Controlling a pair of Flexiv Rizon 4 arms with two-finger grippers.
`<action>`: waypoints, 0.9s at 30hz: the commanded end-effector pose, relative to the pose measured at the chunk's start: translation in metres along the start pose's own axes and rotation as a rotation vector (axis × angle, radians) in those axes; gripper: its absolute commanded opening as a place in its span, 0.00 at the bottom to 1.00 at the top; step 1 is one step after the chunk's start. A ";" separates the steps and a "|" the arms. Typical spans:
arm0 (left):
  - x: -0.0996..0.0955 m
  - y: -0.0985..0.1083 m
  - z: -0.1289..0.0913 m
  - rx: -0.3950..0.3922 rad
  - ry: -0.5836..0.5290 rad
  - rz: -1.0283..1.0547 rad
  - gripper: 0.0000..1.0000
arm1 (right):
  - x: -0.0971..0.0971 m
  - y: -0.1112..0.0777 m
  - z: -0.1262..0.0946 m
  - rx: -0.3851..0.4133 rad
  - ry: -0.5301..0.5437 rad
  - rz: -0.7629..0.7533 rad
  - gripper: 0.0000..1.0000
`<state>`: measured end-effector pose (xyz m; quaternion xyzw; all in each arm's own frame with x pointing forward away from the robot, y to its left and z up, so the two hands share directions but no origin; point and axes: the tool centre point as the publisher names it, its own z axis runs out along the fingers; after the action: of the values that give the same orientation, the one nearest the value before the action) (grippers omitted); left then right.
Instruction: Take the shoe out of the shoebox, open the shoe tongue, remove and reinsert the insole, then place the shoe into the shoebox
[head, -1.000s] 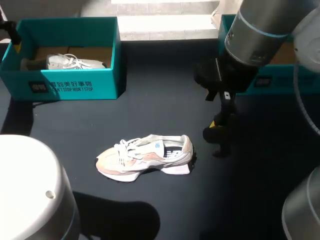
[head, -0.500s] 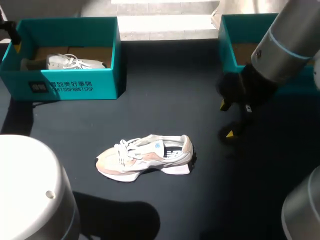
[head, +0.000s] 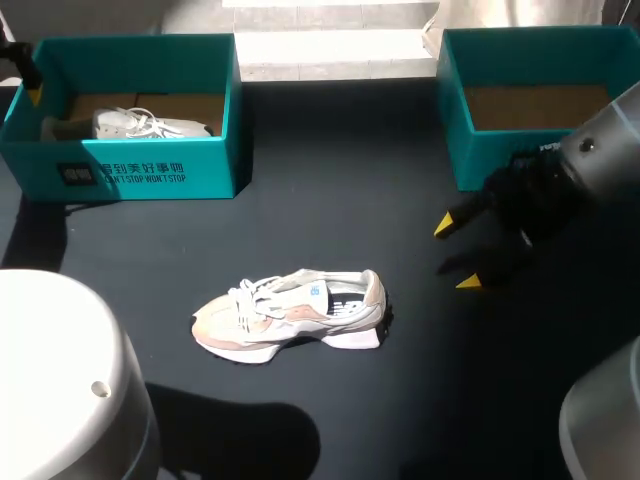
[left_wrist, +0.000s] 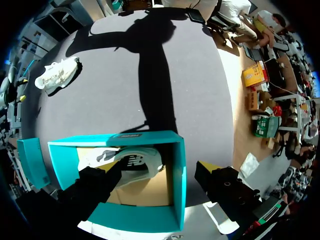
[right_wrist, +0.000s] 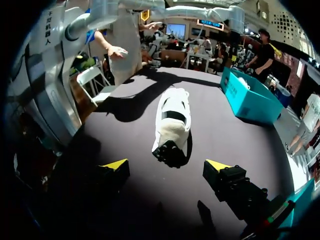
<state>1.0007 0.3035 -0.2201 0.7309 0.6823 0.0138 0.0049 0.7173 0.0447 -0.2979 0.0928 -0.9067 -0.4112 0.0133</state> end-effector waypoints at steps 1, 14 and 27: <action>0.000 -0.001 0.000 -0.003 0.002 0.001 1.00 | 0.003 -0.005 0.001 -0.325 -0.007 -0.003 1.00; 0.000 -0.001 0.000 -0.003 0.002 0.001 1.00 | 0.002 -0.029 0.006 -0.249 -0.123 -0.001 1.00; 0.000 -0.001 0.000 -0.003 0.002 0.001 1.00 | 0.018 -0.075 0.019 -0.238 -0.291 0.087 1.00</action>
<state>1.0007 0.3035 -0.2201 0.7309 0.6823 0.0138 0.0048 0.7202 0.0085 -0.3646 0.0120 -0.8488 -0.5260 -0.0521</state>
